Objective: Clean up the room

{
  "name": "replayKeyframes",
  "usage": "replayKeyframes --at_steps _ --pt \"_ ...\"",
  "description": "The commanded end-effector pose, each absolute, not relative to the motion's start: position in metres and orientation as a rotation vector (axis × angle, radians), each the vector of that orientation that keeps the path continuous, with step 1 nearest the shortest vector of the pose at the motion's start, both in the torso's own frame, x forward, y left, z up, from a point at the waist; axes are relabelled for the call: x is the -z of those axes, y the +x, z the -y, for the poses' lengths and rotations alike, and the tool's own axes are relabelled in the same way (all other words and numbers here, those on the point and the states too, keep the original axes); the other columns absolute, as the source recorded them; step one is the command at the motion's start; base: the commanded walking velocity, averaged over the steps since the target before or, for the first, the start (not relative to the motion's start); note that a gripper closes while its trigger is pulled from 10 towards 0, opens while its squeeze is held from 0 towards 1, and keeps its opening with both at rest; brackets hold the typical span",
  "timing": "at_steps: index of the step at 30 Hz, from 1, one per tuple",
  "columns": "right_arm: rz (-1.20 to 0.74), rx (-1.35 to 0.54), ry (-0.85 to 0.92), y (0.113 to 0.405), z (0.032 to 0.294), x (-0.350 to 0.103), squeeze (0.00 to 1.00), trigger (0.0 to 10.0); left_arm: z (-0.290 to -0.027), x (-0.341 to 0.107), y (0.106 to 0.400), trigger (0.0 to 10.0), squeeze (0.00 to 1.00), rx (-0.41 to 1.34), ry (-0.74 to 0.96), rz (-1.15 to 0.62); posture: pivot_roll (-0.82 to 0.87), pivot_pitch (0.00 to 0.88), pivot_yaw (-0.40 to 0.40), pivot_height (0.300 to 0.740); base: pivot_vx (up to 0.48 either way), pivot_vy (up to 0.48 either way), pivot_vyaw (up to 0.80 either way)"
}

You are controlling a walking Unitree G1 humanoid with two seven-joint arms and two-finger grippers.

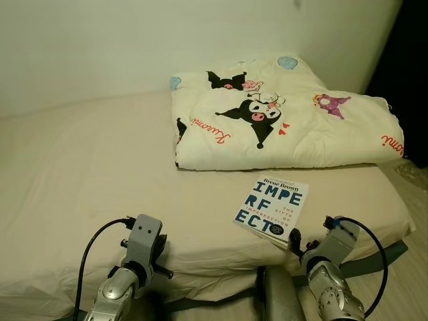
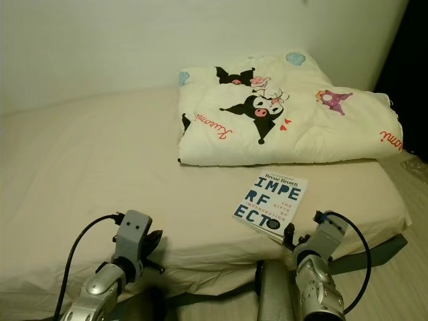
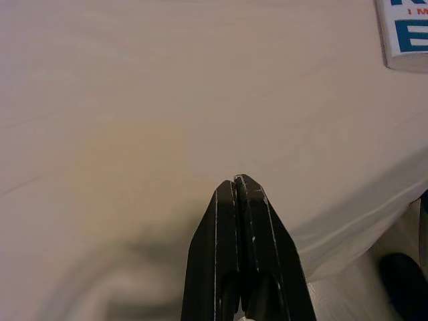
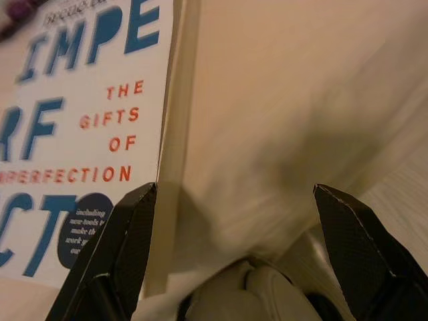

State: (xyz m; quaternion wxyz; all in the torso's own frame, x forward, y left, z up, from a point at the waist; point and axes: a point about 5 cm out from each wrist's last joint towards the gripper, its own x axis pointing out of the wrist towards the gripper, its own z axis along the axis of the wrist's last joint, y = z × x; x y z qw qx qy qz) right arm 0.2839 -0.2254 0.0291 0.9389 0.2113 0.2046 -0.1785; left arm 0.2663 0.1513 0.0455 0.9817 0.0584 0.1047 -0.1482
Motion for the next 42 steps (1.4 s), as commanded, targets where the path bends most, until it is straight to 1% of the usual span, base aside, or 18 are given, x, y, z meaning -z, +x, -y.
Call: replayKeyframes --at_steps 1,7,12,16,19,25,27,30,32,35,40,42 --pt "-0.448 0.357 0.420 0.283 0.223 -0.023 1.00 10.0 -0.153 -0.036 0.261 10.0 0.00 0.306 0.137 -0.254 -0.12 0.205 0.129 0.550 0.000 0.000 0.00" --pt "-0.438 0.340 0.389 0.291 0.224 -0.028 1.00 10.0 -0.153 -0.036 0.262 10.0 0.00 0.307 0.147 -0.255 -0.12 0.205 0.129 0.550 0.000 0.000 0.00" --pt "-0.387 0.286 0.373 0.310 0.224 -0.047 1.00 10.0 -0.154 -0.038 0.264 10.0 0.00 0.292 0.149 -0.242 -0.12 0.206 0.131 0.550 0.000 0.000 0.00" --pt "-0.392 0.272 0.358 0.313 0.227 -0.047 1.00 10.0 -0.154 -0.039 0.265 10.0 0.00 0.291 0.150 -0.240 -0.12 0.204 0.131 0.550 0.000 0.000 0.00" --pt "-0.393 0.255 0.399 0.315 0.230 -0.044 1.00 10.0 -0.153 -0.039 0.265 10.0 0.00 0.291 0.148 -0.238 -0.12 0.202 0.131 0.550 0.000 0.000 0.00" --pt "-0.410 0.301 0.521 0.314 0.232 -0.035 1.00 10.0 -0.151 -0.037 0.263 10.0 0.00 0.297 0.158 -0.244 -0.12 0.201 0.132 0.550 0.000 0.000 0.00" --pt "-0.406 0.303 0.531 0.315 0.233 -0.035 1.00 10.0 -0.151 -0.036 0.263 10.0 0.00 0.297 0.158 -0.245 -0.12 0.201 0.132 0.550 0.000 0.000 0.00" --pt "-0.365 0.301 0.574 0.318 0.233 -0.039 1.00 10.0 -0.151 -0.036 0.262 10.0 0.00 0.296 0.159 -0.246 -0.11 0.203 0.134 0.550 0.000 0.000 0.00" --pt "-0.305 0.285 0.630 0.324 0.235 -0.046 1.00 10.0 -0.152 -0.037 0.261 10.0 0.00 0.295 0.161 -0.247 -0.10 0.206 0.136 0.550 0.000 0.000 0.00" --pt "-0.291 0.272 0.643 0.326 0.236 -0.048 1.00 10.0 -0.152 -0.037 0.261 10.0 0.00 0.293 0.164 -0.248 -0.09 0.213 0.138 0.550 0.000 0.000 0.00" --pt "-0.318 0.252 0.609 0.328 0.233 -0.046 1.00 10.0 -0.155 -0.039 0.260 10.0 0.00 0.287 0.173 -0.249 -0.08 0.219 0.139 0.550 0.000 0.000 0.00" --pt "-0.311 0.220 0.634 0.331 0.228 -0.049 1.00 10.0 -0.158 -0.039 0.260 10.0 0.00 0.280 0.175 -0.249 -0.07 0.224 0.134 0.550 0.000 0.000 0.00"
